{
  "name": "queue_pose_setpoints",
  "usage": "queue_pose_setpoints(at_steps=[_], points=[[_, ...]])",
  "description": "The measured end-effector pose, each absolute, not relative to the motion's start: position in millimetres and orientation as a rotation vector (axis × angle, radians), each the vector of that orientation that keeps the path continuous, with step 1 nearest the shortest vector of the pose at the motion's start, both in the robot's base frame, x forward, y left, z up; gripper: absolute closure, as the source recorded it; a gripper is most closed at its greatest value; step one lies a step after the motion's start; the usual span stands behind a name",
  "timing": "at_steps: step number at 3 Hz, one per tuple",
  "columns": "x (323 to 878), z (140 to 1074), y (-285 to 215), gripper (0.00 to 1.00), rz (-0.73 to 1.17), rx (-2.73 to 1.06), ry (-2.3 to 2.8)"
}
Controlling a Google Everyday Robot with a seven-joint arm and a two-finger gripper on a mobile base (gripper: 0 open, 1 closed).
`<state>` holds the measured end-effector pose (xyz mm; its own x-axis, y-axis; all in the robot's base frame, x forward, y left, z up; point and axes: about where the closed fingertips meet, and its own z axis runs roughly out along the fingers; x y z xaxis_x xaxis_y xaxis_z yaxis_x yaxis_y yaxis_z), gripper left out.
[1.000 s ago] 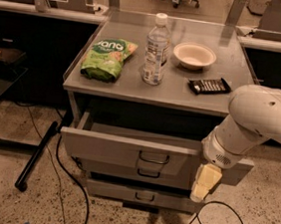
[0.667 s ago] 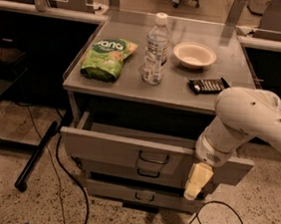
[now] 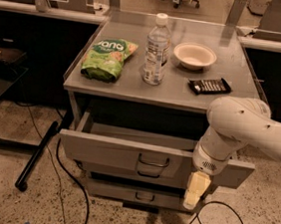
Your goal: Open top drawer
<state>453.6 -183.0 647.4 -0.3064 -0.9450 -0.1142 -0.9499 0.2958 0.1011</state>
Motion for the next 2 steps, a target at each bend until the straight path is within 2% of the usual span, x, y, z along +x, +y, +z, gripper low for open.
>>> queue_pose_setpoints(at_steps=[2], points=[[405.0, 667.8, -200.7, 0.00, 0.345, -1.829, 2.542]])
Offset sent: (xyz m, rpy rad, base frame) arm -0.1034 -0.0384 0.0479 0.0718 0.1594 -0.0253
